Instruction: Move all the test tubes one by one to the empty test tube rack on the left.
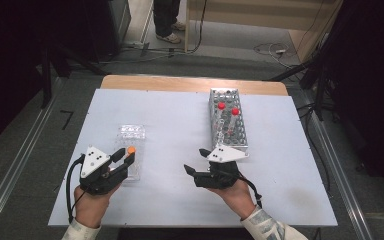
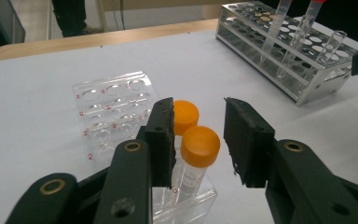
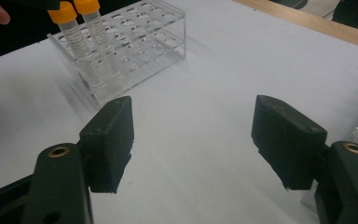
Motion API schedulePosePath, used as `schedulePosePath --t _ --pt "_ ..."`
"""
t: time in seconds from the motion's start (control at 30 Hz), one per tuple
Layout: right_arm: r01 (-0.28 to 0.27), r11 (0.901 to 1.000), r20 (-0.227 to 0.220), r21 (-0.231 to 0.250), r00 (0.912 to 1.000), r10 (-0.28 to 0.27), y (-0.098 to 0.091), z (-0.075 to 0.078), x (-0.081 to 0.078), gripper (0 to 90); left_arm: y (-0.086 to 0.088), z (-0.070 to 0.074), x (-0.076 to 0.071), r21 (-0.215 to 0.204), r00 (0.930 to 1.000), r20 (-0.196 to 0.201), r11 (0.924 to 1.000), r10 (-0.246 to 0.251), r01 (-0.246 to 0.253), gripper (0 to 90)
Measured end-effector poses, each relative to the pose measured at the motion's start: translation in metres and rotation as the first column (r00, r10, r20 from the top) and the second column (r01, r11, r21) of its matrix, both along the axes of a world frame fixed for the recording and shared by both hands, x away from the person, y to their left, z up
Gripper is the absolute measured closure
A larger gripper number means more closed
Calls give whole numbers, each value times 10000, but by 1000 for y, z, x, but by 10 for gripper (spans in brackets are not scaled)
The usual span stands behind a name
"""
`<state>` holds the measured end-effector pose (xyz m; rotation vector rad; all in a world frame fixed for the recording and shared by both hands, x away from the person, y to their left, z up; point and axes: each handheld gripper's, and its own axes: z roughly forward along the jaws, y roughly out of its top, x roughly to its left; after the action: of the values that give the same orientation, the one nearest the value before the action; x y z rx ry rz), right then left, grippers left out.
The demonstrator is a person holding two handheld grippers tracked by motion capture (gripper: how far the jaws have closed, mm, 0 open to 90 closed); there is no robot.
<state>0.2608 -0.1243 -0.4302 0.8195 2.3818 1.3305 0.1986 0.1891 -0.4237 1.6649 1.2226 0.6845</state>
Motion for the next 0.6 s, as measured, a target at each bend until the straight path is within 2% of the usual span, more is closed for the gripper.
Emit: schedulePosePath --t 0.17,0.27,0.37,0.6 --pt "6 10000 7 21 10000 -6 -1 1 0 286 -1 2 -1 -130 9999 110 9999 50 -49 527" --pt "49 10000 -11 38 10000 -48 -2 1 0 288 -4 2 -2 -194 9991 323 9994 276 -270 388" --pt "128 9999 28 16 9999 -128 -4 2 1 287 -6 3 -1 -307 9992 240 9990 332 -325 257" --pt "853 9964 129 -23 9963 -852 -23 5 7 294 -6 2 1 -495 9982 109 9971 581 -575 119"
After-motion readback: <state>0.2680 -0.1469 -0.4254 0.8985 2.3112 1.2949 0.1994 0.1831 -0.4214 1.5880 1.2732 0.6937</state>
